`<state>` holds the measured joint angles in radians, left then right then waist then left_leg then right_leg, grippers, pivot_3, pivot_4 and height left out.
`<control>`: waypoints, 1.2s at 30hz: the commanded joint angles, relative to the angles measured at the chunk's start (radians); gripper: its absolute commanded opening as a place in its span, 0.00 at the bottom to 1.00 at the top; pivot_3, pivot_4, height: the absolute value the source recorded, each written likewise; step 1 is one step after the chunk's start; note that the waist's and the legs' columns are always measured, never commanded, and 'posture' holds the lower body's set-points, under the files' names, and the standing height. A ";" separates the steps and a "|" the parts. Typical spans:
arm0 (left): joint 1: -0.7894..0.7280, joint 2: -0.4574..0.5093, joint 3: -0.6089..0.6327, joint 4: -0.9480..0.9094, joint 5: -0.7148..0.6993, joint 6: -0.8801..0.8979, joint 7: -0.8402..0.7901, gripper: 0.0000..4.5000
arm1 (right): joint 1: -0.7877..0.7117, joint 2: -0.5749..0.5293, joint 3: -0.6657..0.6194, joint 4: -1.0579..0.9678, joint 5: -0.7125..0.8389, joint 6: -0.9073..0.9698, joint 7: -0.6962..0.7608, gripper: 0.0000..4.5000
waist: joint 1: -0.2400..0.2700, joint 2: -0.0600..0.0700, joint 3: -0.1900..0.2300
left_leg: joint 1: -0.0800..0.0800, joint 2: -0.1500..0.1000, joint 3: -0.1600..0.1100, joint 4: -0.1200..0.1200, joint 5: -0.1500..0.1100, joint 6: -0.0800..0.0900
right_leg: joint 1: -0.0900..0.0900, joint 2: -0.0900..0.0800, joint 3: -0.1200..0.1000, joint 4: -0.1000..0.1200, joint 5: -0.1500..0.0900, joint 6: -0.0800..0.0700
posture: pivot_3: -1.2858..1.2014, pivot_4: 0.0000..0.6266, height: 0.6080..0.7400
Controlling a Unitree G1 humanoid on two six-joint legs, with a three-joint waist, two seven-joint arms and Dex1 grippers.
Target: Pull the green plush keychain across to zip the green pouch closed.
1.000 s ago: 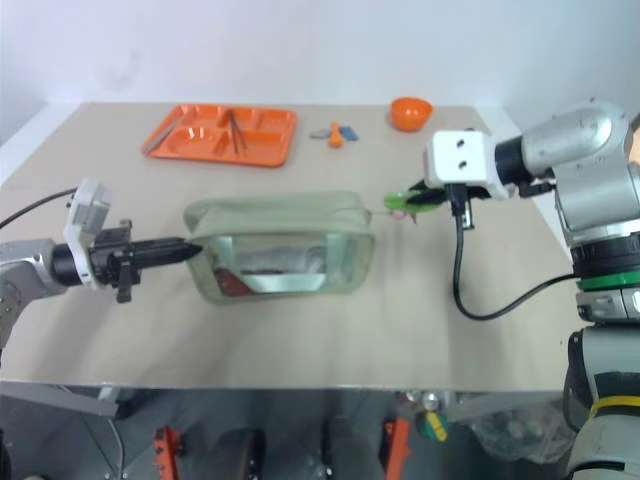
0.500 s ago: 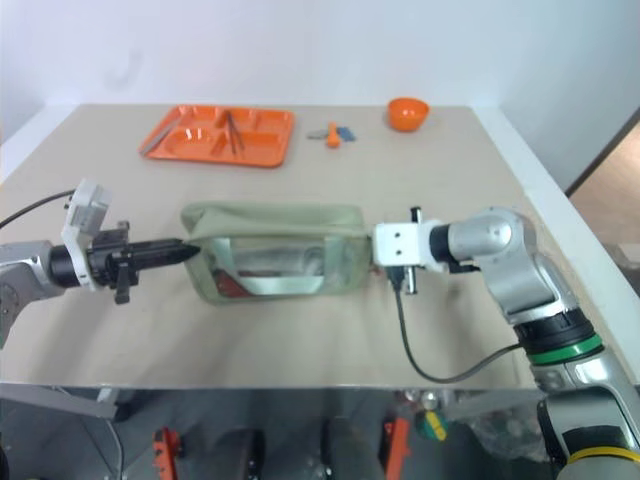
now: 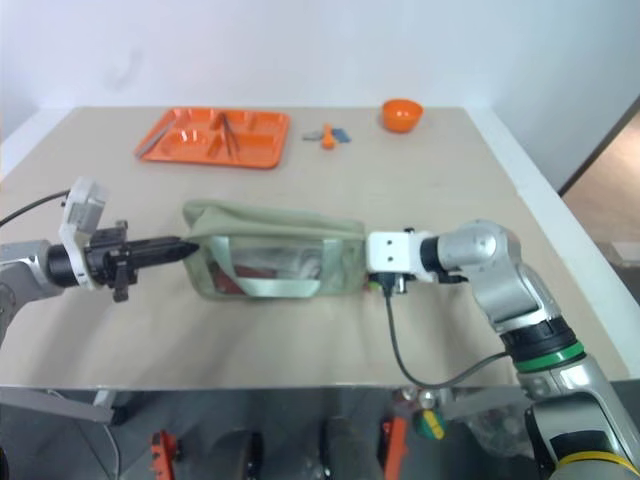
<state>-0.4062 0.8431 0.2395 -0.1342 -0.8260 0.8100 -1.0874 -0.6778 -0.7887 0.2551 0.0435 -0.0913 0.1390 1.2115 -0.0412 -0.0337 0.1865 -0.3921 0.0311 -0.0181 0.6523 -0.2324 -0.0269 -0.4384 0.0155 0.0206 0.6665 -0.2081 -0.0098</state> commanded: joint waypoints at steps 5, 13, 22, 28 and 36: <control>-0.021 -0.008 0.039 -0.005 -0.025 -0.012 0.014 0.00 | -0.036 -0.033 -0.087 -0.050 0.120 0.074 0.058 1.00 | 0.001 0.000 0.000 | -0.001 -0.001 0.000 0.000 0.000 0.000 | 0.000 -0.001 0.000 0.000 0.000 0.000 | 0.52 0.24 1.00; 0.005 0.012 0.143 0.009 -0.102 0.053 0.052 0.52 | -0.057 -0.157 -0.251 -0.019 0.289 0.161 0.130 1.00 | 0.001 0.000 0.001 | -0.002 -0.001 0.000 0.000 0.000 0.000 | -0.001 -0.002 0.000 0.000 -0.001 0.001 | 0.52 0.24 1.00; 0.123 0.099 0.288 -0.022 -0.162 0.112 0.045 0.99 | -0.027 -0.252 -0.325 0.002 0.329 0.176 0.115 1.00 | -0.005 0.000 0.001 | -0.001 -0.001 0.001 0.000 0.000 0.000 | -0.001 -0.001 0.000 0.000 -0.001 0.000 | 0.52 0.24 1.00; 0.324 0.129 0.349 0.015 -0.043 0.006 0.011 0.99 | 0.125 -0.258 -0.448 -0.144 0.457 0.331 0.071 1.00 | -0.003 0.000 0.001 | 0.000 -0.001 0.003 -0.005 0.000 0.000 | -0.002 -0.002 0.002 0.000 -0.003 -0.001 | 0.52 0.24 1.00; 0.292 0.020 0.427 0.044 -0.107 0.006 0.134 0.99 | 0.330 -0.197 -0.612 -0.365 0.620 0.544 -0.105 1.00 | 0.011 0.000 0.001 | -0.001 -0.001 0.001 -0.001 0.000 0.000 | -0.001 -0.002 0.000 0.000 -0.002 0.000 | 0.52 0.24 1.00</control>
